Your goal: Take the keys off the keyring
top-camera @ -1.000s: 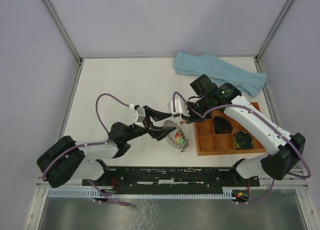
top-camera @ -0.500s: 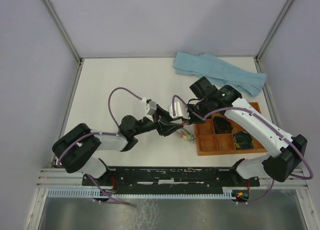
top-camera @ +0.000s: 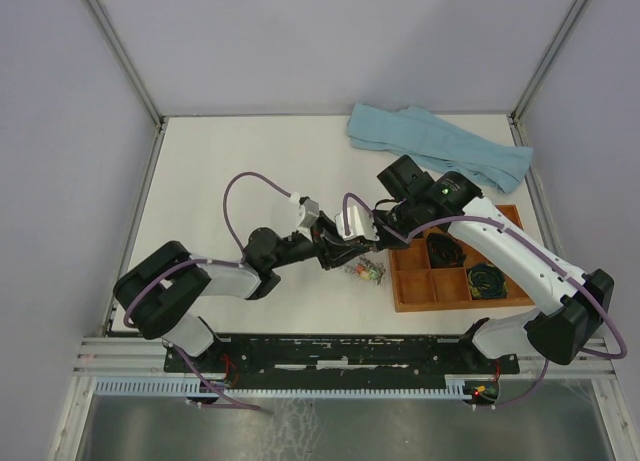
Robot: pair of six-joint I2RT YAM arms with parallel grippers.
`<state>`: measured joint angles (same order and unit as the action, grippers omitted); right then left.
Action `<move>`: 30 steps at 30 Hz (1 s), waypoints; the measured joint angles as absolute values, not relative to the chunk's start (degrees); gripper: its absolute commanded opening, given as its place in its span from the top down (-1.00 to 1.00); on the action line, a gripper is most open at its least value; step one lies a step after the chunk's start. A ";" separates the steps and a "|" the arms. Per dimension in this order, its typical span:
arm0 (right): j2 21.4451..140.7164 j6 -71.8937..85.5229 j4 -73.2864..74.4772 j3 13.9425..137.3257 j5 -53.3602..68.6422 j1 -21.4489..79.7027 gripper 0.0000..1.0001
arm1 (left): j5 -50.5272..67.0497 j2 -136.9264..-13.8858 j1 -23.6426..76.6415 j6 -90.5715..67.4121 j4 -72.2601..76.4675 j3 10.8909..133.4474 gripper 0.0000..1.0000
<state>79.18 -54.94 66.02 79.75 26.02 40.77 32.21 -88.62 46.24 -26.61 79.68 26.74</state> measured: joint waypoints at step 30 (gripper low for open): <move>80.82 -52.05 66.06 80.18 27.79 39.99 0.17 | 31.70 -85.36 46.35 -21.15 72.86 24.88 0.95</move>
